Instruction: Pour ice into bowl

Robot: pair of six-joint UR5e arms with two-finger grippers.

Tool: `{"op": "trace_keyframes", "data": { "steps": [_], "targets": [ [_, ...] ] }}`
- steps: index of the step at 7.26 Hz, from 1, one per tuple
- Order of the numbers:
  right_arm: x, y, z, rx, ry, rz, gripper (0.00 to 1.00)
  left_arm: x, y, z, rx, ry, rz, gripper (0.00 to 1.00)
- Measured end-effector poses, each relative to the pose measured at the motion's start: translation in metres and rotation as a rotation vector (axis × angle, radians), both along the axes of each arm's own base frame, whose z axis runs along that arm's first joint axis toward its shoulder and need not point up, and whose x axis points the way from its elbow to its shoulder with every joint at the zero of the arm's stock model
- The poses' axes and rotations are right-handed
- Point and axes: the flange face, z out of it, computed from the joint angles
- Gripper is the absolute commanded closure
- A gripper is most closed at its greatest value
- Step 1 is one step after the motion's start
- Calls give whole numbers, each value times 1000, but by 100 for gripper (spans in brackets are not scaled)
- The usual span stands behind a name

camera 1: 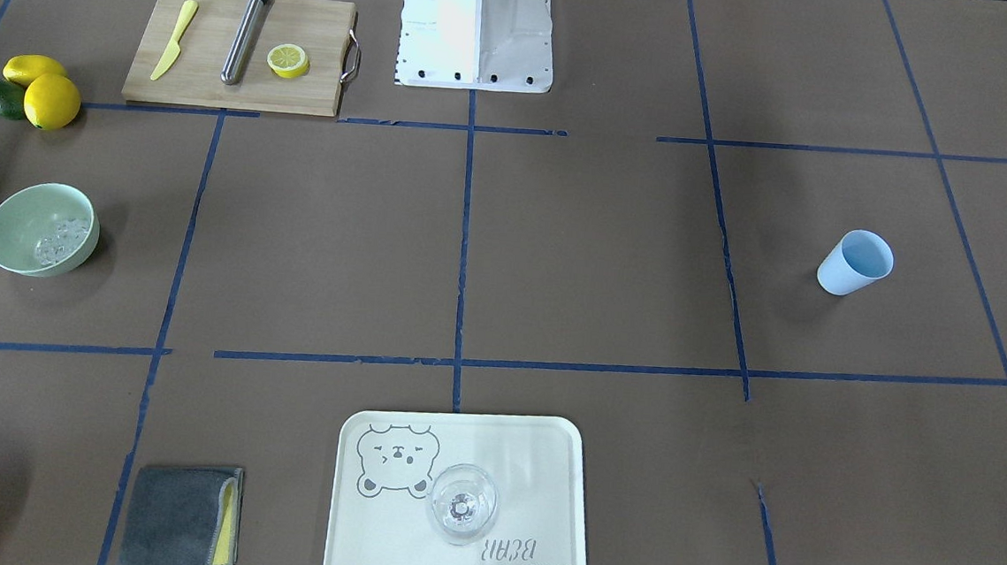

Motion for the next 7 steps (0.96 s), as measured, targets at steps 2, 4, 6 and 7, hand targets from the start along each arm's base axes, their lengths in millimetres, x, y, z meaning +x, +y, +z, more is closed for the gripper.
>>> {"op": "trace_keyframes", "data": {
  "steps": [2,4,6,7],
  "targets": [
    [1,0,2,-3,6,3,0,0,5,11,-21,4,0,0],
    [1,0,4,-7,9,5,0,1,4,22,-44,6,2,0],
    [3,-3,-2,6,2,7,0,3,-16,34,-69,20,6,0],
    [7,-4,-7,13,-16,17,0,4,-25,39,-79,32,9,0]
  ]
}}
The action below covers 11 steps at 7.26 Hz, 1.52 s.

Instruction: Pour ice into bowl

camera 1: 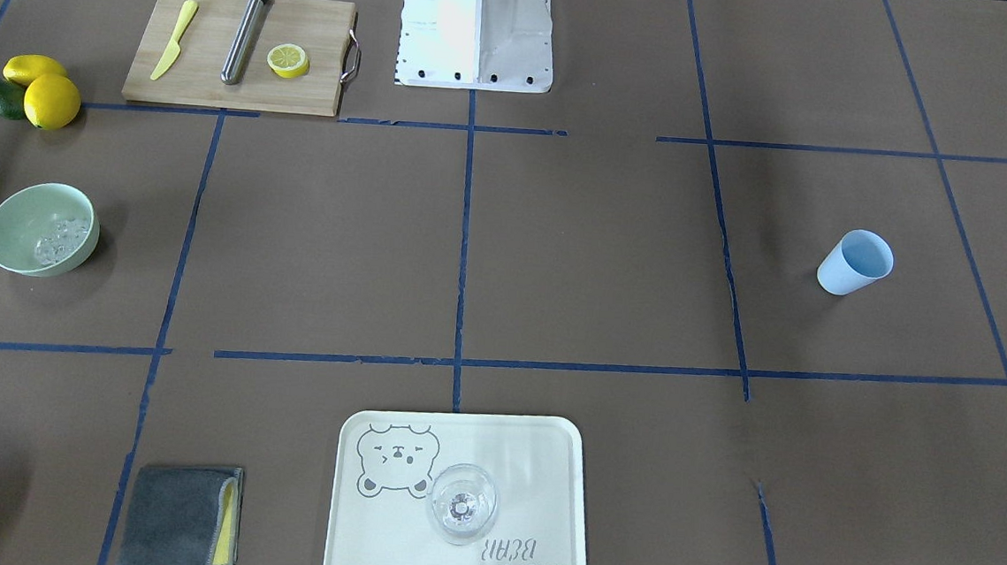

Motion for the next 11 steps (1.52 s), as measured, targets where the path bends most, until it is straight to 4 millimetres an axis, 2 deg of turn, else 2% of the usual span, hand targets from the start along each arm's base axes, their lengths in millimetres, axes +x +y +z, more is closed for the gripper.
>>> {"op": "trace_keyframes", "data": {
  "steps": [2,5,11],
  "targets": [
    [16,2,-6,-15,-75,31,0,0,-5,1,-3,9,0,0],
    [42,10,-3,-83,-174,80,0,-1,-3,0,0,10,-1,0],
    [53,5,-1,-91,-93,108,0,-1,-1,-1,3,10,-1,0]
  ]
}}
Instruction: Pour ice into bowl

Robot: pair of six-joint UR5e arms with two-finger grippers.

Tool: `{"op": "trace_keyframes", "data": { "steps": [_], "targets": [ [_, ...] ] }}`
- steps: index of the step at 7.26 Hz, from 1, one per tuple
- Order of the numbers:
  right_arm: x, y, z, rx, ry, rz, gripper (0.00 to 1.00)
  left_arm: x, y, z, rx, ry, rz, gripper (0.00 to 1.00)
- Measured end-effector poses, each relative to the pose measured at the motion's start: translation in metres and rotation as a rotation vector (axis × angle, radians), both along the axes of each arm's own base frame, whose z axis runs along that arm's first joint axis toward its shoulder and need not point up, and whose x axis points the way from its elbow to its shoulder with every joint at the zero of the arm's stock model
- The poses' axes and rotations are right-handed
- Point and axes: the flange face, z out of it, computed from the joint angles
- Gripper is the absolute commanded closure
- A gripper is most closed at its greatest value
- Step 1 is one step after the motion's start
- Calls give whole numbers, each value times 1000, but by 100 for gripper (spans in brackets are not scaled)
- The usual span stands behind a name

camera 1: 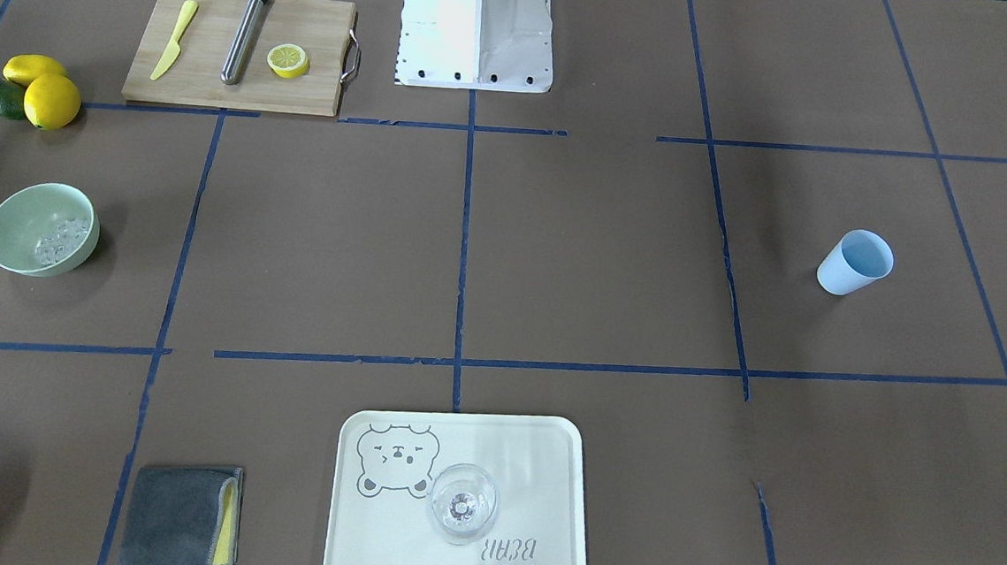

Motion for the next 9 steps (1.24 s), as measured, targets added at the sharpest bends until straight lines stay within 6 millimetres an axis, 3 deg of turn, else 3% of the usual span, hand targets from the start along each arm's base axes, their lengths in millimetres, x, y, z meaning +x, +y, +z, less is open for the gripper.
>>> {"op": "trace_keyframes", "data": {
  "steps": [9],
  "targets": [
    [2,-1,-3,7,3,3,0,-1,-4,-11,20,0,-3,0]
  ]
}}
